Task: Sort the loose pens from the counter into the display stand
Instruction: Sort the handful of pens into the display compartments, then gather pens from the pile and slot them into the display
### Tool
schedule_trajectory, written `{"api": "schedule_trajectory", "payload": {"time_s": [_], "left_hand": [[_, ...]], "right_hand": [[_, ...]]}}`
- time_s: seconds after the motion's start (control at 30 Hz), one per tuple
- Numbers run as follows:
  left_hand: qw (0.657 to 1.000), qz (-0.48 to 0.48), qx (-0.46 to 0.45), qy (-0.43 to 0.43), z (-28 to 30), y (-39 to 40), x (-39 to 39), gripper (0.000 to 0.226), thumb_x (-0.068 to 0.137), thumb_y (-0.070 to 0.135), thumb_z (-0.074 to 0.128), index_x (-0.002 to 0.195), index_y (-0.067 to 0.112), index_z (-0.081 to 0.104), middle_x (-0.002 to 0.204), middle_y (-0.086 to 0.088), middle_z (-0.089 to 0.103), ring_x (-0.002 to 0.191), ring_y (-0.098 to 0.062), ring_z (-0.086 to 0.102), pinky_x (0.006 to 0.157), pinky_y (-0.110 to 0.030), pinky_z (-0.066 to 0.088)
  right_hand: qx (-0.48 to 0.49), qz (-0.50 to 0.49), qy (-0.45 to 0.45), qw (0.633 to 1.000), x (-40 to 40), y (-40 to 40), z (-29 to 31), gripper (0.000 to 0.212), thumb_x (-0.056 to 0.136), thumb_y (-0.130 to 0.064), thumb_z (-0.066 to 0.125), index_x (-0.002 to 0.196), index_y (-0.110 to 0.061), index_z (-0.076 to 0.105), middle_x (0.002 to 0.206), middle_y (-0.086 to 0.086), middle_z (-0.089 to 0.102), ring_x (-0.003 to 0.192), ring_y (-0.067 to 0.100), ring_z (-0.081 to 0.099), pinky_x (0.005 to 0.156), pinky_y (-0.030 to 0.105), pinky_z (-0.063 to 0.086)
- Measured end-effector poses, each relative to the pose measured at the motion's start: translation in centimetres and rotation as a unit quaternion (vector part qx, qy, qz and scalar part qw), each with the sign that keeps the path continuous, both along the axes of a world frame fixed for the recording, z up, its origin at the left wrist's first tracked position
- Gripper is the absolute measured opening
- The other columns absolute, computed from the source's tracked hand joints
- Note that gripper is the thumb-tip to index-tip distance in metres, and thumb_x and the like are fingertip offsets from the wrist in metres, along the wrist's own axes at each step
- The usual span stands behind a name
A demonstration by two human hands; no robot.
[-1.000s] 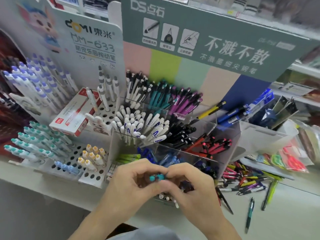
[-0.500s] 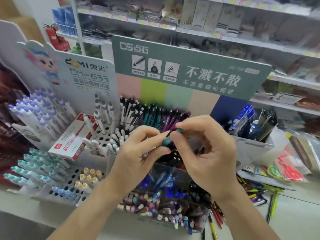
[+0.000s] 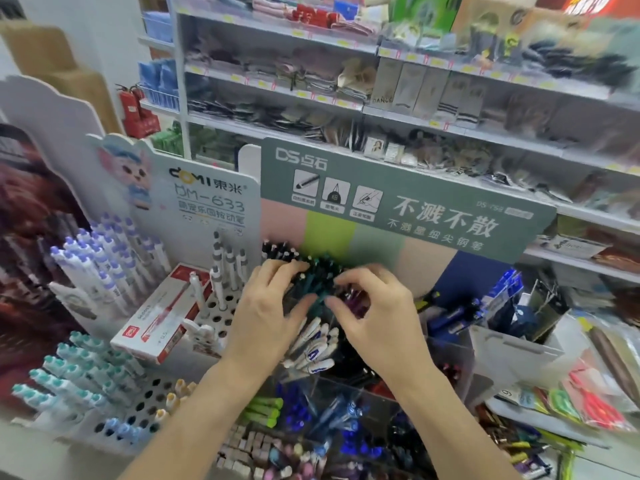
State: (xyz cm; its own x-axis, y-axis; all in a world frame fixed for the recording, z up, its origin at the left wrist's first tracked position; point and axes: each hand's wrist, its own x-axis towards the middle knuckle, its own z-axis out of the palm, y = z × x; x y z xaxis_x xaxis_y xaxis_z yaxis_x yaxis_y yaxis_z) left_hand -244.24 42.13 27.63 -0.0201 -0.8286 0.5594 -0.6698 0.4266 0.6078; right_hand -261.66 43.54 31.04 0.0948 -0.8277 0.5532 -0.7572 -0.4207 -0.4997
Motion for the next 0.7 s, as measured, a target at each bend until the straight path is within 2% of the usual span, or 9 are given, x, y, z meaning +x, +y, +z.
{"api": "schedule_trajectory", "payload": {"time_s": [0.07,0.23,0.3,0.4,0.5,0.6,0.7], "left_hand": [[1.000,-0.006,-0.013,0.013,0.0,-0.3,0.2,0.034,0.087,0.016,0.075,0.120,0.015,0.066,0.109,0.003,0.060,0.101,-0.018,0.061,0.089,-0.037,0.053],[0.999,-0.015,-0.010,0.040,0.9,-0.7,0.4,0.022,0.087,0.019,0.073,0.108,0.014,0.071,0.100,0.006,0.063,0.085,-0.012,0.061,0.080,-0.031,0.053],[0.998,-0.019,0.002,0.060,1.3,-0.7,0.5,0.021,0.086,0.020,0.075,0.107,0.015,0.072,0.099,0.006,0.063,0.084,-0.007,0.062,0.080,-0.023,0.051],[0.995,-0.008,0.014,0.103,2.1,0.3,0.6,0.026,0.085,0.019,0.077,0.109,0.016,0.070,0.101,0.008,0.061,0.093,0.000,0.060,0.083,-0.006,0.043],[0.987,-0.022,0.018,0.158,2.7,2.5,0.0,0.016,0.085,0.015,0.076,0.099,0.020,0.068,0.088,0.011,0.064,0.083,-0.007,0.062,0.072,-0.011,0.047],[0.970,-0.110,0.092,0.198,2.9,5.1,-2.5,0.011,0.088,0.016,0.074,0.086,0.025,0.068,0.074,0.008,0.066,0.070,-0.017,0.063,0.062,-0.022,0.049],[0.948,-0.211,0.145,0.188,2.7,7.9,-6.8,0.013,0.088,0.017,0.073,0.081,0.027,0.067,0.073,0.007,0.065,0.066,-0.015,0.060,0.059,-0.021,0.046]], "right_hand": [[0.048,0.006,0.016,0.999,-0.3,0.3,0.0,0.028,0.081,-0.011,0.083,0.103,-0.023,0.070,0.092,-0.006,0.061,0.071,0.007,0.057,0.074,0.033,0.053],[-0.027,-0.008,-0.044,0.999,0.9,-1.3,0.5,0.012,0.080,-0.005,0.083,0.085,-0.012,0.076,0.085,-0.003,0.065,0.067,0.008,0.060,0.068,0.024,0.053],[-0.030,0.005,-0.056,0.998,1.8,-1.7,0.5,0.009,0.081,-0.004,0.082,0.086,-0.009,0.077,0.089,0.000,0.067,0.070,0.010,0.063,0.070,0.027,0.055],[-0.045,0.009,-0.106,0.993,1.5,0.0,0.7,0.010,0.086,-0.001,0.077,0.091,-0.010,0.077,0.094,-0.001,0.067,0.079,0.008,0.067,0.071,0.025,0.057],[-0.080,-0.021,-0.155,0.984,-1.1,3.8,0.8,0.012,0.086,0.000,0.076,0.090,-0.011,0.076,0.093,-0.004,0.068,0.077,0.011,0.067,0.064,0.022,0.055],[-0.072,-0.076,-0.176,0.979,-4.8,8.7,0.3,0.014,0.082,0.000,0.076,0.090,-0.012,0.075,0.091,-0.004,0.069,0.078,0.012,0.068,0.067,0.019,0.054],[-0.059,-0.168,-0.199,0.964,-8.7,13.8,-0.8,0.016,0.080,0.000,0.076,0.088,-0.014,0.073,0.086,-0.003,0.070,0.074,0.012,0.068,0.068,0.016,0.053]]}}
